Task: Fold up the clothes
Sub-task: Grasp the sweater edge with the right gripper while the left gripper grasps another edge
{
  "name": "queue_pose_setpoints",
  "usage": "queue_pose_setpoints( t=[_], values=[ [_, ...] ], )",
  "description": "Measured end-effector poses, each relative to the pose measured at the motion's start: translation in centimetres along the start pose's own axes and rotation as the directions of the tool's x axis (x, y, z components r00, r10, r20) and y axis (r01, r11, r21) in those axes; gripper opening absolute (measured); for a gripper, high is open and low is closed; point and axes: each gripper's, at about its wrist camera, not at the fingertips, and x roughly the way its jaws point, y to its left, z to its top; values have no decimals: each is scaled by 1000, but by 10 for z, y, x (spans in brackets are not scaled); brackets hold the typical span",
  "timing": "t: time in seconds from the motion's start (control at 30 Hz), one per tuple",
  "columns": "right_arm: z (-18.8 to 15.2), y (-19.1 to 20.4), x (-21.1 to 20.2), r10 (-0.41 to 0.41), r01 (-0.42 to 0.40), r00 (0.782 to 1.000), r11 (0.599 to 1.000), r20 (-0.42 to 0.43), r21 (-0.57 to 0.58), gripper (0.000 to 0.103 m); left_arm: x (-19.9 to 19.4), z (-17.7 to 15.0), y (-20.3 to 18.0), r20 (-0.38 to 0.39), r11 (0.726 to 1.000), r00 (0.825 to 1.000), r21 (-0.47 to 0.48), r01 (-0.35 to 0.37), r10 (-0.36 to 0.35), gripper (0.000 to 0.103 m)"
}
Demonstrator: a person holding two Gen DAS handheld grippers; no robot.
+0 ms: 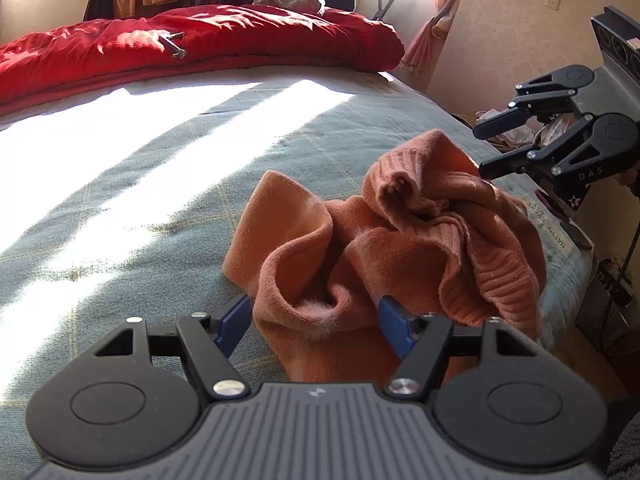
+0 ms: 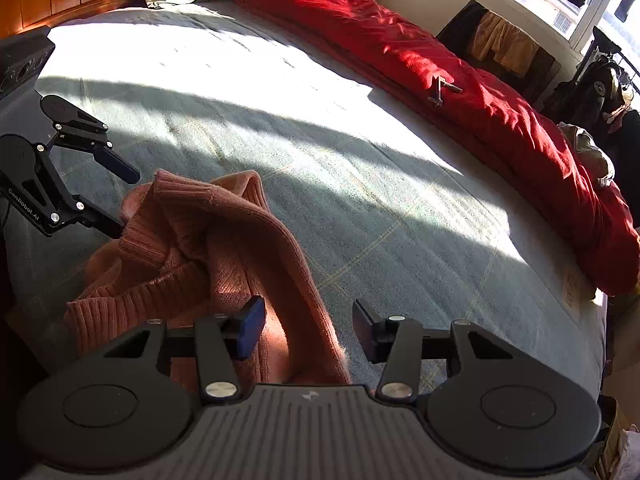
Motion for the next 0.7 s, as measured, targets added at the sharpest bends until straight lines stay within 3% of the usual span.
queue_pose_setpoints(
  t=[0.2, 0.33, 0.47, 0.6, 0.7],
  values=[
    [16, -8, 22, 78, -76, 997, 995, 25, -69, 51, -23, -12, -18, 40, 995, 995, -47, -90, 92, 71],
    [19, -16, 40, 152, -149, 988, 983, 23, -106, 49, -38, -21, -28, 60, 977, 981, -114, -178, 186, 71],
    [19, -23, 55, 227, -225, 974, 968, 8, -108, 22, -41, -29, -39, 37, 954, 970, -192, -230, 241, 71],
    [13, -30, 64, 297, -295, 955, 951, 17, -95, 8, -36, -27, -57, 18, 942, 962, -207, -264, 274, 71],
    [8, -35, 63, 314, -309, 948, 947, 46, -90, 6, -32, -22, -70, 16, 941, 957, -188, -281, 289, 71]
  ],
)
